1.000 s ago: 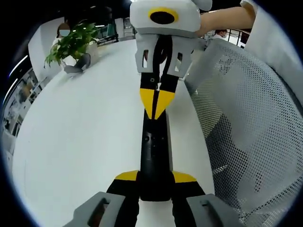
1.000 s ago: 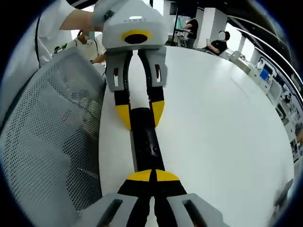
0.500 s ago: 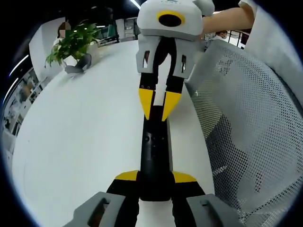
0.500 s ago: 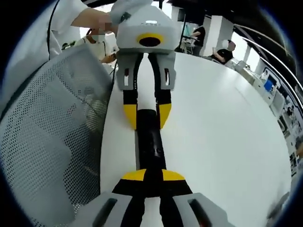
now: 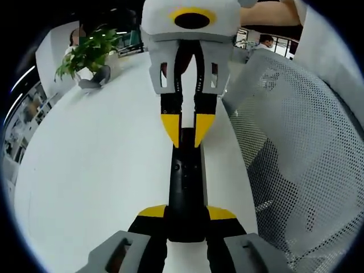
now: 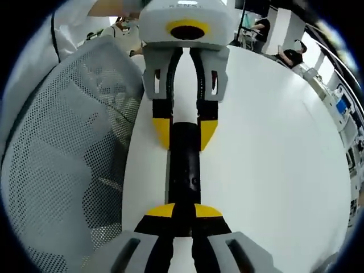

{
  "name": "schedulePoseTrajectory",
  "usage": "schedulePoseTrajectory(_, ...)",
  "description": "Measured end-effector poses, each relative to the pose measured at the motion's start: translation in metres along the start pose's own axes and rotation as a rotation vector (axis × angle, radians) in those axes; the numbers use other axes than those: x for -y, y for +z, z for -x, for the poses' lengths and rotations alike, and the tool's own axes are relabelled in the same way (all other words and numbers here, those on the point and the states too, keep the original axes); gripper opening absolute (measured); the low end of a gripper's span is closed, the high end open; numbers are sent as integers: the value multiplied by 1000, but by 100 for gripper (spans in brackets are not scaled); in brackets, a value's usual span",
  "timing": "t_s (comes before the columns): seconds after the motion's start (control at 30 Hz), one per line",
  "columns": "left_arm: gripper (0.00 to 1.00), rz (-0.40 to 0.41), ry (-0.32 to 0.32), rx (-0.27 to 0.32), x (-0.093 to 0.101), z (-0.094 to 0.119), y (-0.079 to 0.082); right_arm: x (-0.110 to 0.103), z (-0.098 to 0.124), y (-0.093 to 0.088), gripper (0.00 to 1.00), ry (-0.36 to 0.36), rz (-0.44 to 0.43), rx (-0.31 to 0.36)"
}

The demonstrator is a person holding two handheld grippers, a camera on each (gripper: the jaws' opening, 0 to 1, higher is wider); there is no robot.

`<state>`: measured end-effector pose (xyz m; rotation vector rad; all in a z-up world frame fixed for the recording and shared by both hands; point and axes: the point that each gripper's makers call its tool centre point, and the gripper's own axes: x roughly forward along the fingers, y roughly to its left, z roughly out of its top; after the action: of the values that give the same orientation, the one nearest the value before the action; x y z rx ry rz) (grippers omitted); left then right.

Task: Press the specified remote control buttons in sequence, fully releasing each button before pressing the next.

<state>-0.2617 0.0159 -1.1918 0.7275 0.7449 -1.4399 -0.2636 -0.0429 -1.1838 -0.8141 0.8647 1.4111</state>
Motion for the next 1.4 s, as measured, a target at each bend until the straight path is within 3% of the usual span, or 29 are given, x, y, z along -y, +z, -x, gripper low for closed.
schedulePoseTrajectory(0.1,24,-1,-1,1,0,0,0,-1,2,0,7,-51,41,104)
schedulePoseTrajectory(0.2,24,-1,-2,7,0,0,0,0,3,0,7,-73,-40,225)
schedulePoseTrajectory(0.43,24,2,-1,20,0,0,0,0,1,4,9,-77,-22,303)
schedulePoseTrajectory(0.5,24,2,0,18,0,0,0,-1,1,4,9,-62,74,258)
schedulePoseTrajectory(0.6,24,0,-1,16,0,0,0,-2,-1,6,9,-40,130,185)
schedulePoseTrajectory(0.87,24,-1,-4,18,1,0,0,-1,-5,6,9,9,141,-49)
schedulePoseTrajectory(0.93,24,-5,-6,14,1,0,0,-1,-5,6,9,23,68,-65)
schedulePoseTrajectory(1.07,24,-7,-4,-3,1,-1,1,-1,-5,5,9,2,91,-81)
schedulePoseTrajectory(1.17,24,-2,1,-10,1,-1,1,-1,-3,5,9,-26,53,-5)
schedulePoseTrajectory(1.2,24,-1,3,-13,1,-1,1,0,-3,5,9,-21,45,-9)
schedulePoseTrajectory(1.27,24,6,7,-19,0,-1,1,0,-4,6,9,-10,32,-68)
schedulePoseTrajectory(1.37,24,2,8,-31,1,-1,1,-1,-5,6,9,10,136,-160)
schedulePoseTrajectory(1.4,24,1,8,-31,1,-1,1,-1,-5,6,9,13,131,-160)
